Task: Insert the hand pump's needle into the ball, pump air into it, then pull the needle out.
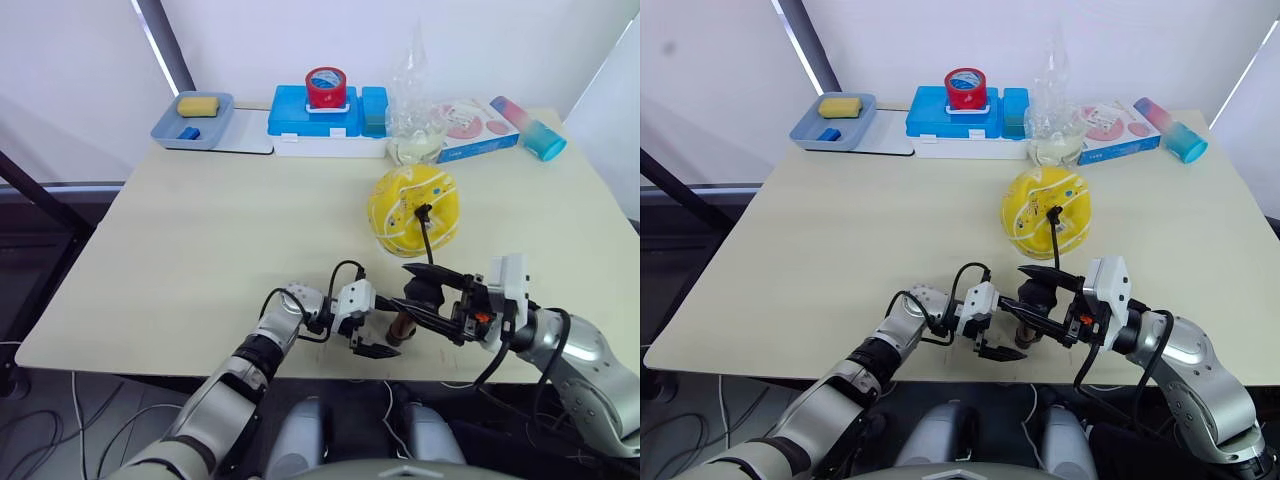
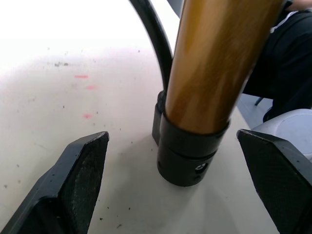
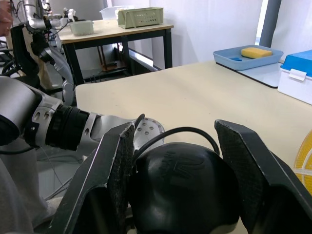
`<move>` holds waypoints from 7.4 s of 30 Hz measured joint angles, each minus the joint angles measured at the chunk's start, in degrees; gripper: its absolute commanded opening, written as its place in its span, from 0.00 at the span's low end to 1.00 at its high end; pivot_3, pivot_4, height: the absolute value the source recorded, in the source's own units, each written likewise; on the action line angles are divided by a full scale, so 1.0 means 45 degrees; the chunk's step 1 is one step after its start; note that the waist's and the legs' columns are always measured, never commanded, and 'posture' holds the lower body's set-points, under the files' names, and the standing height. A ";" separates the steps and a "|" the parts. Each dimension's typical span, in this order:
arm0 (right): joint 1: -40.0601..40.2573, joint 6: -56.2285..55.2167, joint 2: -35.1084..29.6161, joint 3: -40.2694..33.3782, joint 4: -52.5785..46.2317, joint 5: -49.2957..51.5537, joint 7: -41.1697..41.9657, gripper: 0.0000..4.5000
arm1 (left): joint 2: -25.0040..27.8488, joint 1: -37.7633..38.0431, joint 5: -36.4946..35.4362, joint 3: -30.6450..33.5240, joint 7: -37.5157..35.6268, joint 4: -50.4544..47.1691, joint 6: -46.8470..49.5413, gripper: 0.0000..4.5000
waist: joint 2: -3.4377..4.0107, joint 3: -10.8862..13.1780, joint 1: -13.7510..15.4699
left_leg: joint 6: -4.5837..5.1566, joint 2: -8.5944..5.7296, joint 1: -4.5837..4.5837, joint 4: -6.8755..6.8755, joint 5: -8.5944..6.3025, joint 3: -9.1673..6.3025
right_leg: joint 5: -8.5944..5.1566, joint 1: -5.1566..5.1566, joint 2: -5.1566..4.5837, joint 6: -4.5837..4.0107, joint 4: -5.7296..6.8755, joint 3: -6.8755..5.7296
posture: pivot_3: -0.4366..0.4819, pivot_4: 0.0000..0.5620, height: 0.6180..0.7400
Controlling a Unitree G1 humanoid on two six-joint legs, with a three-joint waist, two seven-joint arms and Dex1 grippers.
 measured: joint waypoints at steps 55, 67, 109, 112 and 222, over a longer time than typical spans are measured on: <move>0.0134 0.0726 -0.0607 -0.1059 -0.0548 0.1081 -0.0542 0.48 | -0.1498 -0.1176 0.1685 0.0416 -0.0368 0.3161 -0.1695 0.25 | -0.0015 -0.0012 -0.0010 | 0.0001 0.0003 0.0007 0.0035 -0.0001 -0.0008 | 0.0002 0.0014 -0.0008 0.0001 0.0021 -0.0004 | 0.48 0.27 0.97; -0.1347 0.2782 -0.2440 -0.3363 -0.1773 0.5259 -0.2172 0.48 | -0.1584 -0.1308 0.1720 0.0473 -0.0341 0.3625 -0.2039 0.25 | -0.0032 -0.0027 -0.0004 | 0.0002 0.0006 0.0009 0.0048 0.0000 -0.0008 | 0.0004 0.0021 -0.0026 -0.0004 0.0027 -0.0012 | 0.48 0.27 0.97; -0.0124 0.3517 -0.3671 -0.5080 -0.1685 0.7188 -0.3172 0.48 | -0.1948 -0.1477 0.2148 0.0582 0.0356 0.4540 -0.2907 0.25 | -0.0108 -0.0151 0.0214 | 0.0017 0.0011 0.0011 0.0091 -0.0005 -0.0032 | -0.0022 0.0056 -0.0051 -0.0051 0.0024 -0.0055 | 0.48 0.27 0.97; 0.0220 0.3173 -0.3331 -0.4409 -0.1496 0.6154 -0.2705 0.48 | -0.1949 -0.1437 0.2151 0.0582 0.0354 0.4538 -0.2984 0.25 | -0.0114 -0.0171 0.0218 | 0.0025 0.0011 0.0009 0.0091 -0.0011 -0.0038 | -0.0023 0.0056 -0.0050 -0.0053 0.0023 -0.0061 | 0.48 0.27 0.97; 0.2386 0.1322 -0.3310 -0.7299 -0.0593 0.4851 -0.1063 0.47 | -0.4318 -0.2317 0.3726 0.0713 0.2890 0.6037 -0.2895 0.25 | -0.0084 -0.0142 0.0203 | 0.0087 0.0005 -0.0028 0.0158 -0.0054 -0.0034 | -0.0011 0.0057 -0.0084 -0.0022 -0.0017 -0.0081 | 0.48 0.27 0.97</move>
